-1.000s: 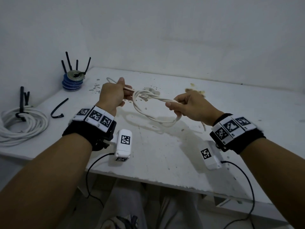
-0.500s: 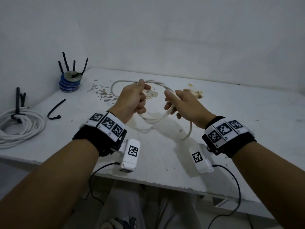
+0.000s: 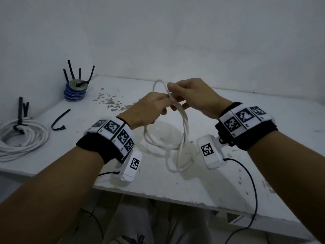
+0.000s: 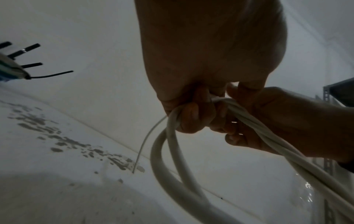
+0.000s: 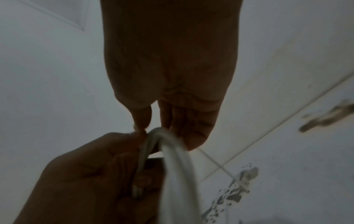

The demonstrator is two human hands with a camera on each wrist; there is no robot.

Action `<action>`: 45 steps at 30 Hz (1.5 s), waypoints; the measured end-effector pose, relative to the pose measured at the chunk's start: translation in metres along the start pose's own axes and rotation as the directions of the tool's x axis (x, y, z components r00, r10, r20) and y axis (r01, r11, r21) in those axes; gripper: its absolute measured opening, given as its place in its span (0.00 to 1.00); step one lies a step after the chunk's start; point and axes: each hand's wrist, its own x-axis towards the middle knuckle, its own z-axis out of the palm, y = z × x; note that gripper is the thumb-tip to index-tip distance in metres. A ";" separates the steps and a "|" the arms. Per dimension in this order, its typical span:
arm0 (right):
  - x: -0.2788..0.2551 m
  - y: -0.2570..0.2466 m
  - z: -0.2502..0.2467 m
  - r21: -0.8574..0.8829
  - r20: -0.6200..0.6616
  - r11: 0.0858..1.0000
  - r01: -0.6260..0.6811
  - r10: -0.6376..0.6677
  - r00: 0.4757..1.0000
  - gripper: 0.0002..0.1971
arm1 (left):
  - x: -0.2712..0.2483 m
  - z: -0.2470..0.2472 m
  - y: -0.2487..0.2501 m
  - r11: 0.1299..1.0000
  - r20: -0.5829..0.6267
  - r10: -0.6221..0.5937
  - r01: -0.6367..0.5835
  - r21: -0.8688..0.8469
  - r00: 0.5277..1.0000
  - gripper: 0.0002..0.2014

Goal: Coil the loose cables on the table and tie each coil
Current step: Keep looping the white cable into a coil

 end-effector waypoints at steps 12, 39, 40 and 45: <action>-0.010 0.015 -0.002 0.023 -0.034 0.998 0.059 -0.059 0.998 0.14 | -0.002 -0.003 -0.026 0.957 -0.120 -0.193 0.160 -0.240 0.974 0.12; -0.006 0.037 0.022 -0.666 -0.125 0.728 0.166 -0.327 0.937 0.09 | -0.012 -0.007 -0.019 0.793 0.204 -0.323 0.381 -0.474 0.924 0.13; -0.006 0.036 0.021 -0.630 -0.130 0.758 0.171 -0.320 0.939 0.09 | -0.011 -0.007 -0.022 0.808 0.141 -0.325 0.352 -0.472 0.935 0.11; -0.011 0.032 0.012 -0.491 -0.045 0.865 0.103 -0.143 0.989 0.08 | -0.003 -0.012 -0.029 0.978 -0.244 -0.195 0.168 -0.124 0.950 0.05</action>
